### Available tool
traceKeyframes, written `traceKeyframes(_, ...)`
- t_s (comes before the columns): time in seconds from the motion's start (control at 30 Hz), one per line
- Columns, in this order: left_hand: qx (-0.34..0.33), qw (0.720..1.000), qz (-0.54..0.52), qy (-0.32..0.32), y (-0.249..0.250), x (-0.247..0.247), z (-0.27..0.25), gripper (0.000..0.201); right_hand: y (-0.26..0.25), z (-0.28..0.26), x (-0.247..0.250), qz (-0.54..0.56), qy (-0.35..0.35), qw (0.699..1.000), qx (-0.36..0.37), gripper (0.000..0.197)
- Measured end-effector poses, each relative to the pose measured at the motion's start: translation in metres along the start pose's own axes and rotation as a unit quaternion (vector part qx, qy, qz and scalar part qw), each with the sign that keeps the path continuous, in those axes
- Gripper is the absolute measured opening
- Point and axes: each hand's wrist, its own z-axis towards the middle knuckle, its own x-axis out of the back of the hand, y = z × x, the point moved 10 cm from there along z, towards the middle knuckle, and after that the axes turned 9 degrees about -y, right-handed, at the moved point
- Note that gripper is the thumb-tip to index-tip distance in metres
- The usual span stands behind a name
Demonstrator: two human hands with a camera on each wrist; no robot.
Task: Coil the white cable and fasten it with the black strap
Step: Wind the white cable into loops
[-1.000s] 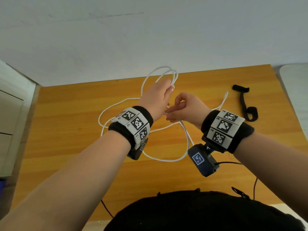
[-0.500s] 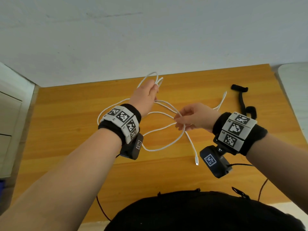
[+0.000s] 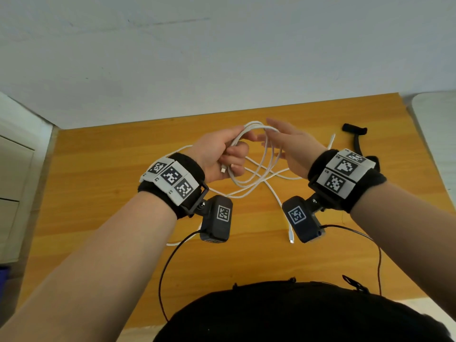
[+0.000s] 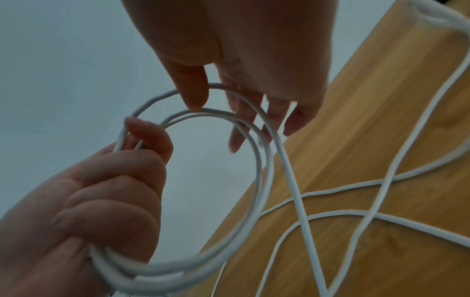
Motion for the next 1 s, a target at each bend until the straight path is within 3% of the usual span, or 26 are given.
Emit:
traceKeyframes(0.07, -0.003, 1.0, -0.027, 0.004, 0.0, 0.003, -0.001, 0.036, -0.001, -0.001, -0.006, 0.066, -0.031, 0.997, 0.009, 0.02)
traceKeyframes(0.17, 0.0, 0.999, -0.04, 0.023, -0.001, 0.012, -0.002, 0.038, 0.002, -0.004, -0.01, 0.148, -0.07, 0.986, -0.005, 0.022)
traceKeyframes(0.43, -0.001, 0.997, 0.052, 0.053, -0.003, 0.02, -0.004, 0.03, -0.003, -0.01, 0.0, 0.179, -0.09, 0.979, -0.022, 0.017)
traceKeyframes(0.63, -0.019, 0.991, 0.11, 0.072, -0.001, 0.017, -0.002, 0.036, -0.007, -0.009, 0.012, 0.188, -0.028, 0.982, -0.003, 0.027)
traceKeyframes(0.8, 0.013, 0.991, 0.122, 0.058, -0.005, -0.002, 0.004, 0.041, -0.009, -0.005, 0.025, 0.264, 0.041, 0.964, 0.015, 0.03)
traceKeyframes(1.0, -0.008, 0.995, 0.094, 0.023, 0.008, -0.021, 0.002, 0.034, -0.008, -0.005, 0.029, 0.302, 0.052, 0.952, 0.011, 0.032)
